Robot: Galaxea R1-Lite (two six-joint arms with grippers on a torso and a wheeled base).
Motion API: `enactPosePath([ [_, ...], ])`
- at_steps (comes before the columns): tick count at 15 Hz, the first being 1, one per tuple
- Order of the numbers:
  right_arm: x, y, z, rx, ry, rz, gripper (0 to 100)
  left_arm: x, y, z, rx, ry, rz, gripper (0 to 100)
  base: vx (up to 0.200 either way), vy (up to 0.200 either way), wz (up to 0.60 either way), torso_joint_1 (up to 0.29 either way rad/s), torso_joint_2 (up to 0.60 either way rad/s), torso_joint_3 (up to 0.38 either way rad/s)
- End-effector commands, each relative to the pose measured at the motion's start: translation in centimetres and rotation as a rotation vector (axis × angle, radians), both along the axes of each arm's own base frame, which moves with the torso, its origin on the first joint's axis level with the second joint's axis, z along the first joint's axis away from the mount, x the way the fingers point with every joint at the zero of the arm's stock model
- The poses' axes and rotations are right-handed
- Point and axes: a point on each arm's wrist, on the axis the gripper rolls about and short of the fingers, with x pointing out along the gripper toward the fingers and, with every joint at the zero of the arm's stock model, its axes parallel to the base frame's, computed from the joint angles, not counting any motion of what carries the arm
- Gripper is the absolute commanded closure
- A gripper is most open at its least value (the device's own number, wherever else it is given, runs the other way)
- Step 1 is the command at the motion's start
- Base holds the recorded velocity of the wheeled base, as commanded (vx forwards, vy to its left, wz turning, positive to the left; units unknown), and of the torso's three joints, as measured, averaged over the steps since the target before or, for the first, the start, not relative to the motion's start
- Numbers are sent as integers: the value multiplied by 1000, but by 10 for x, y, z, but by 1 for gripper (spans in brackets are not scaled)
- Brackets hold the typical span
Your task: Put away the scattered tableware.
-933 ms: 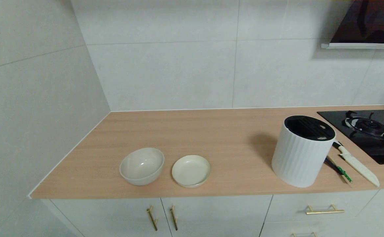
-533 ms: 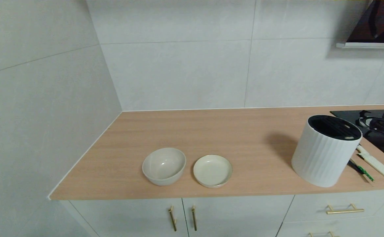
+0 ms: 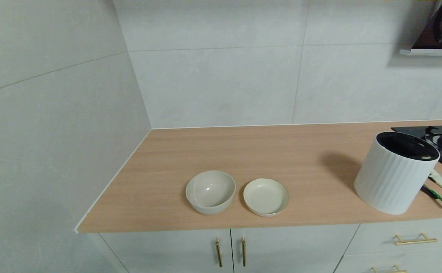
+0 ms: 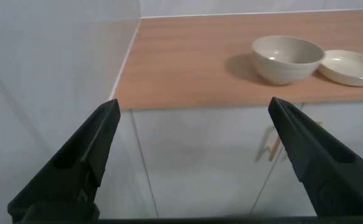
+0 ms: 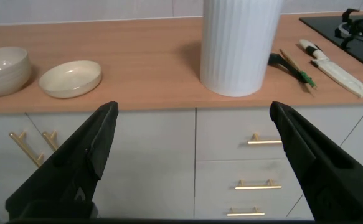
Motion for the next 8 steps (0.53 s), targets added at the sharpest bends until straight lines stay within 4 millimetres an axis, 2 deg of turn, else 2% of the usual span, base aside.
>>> enactPosePath([
  [1, 0, 0, 0, -2, 1, 1, 0, 0, 0, 0, 0, 0, -1, 0, 0, 0, 0, 0, 0, 0],
  [8, 0, 0, 0, 0, 1, 1, 0, 0, 0, 0, 0, -1, -1, 0, 0, 0, 0, 0, 0, 0],
])
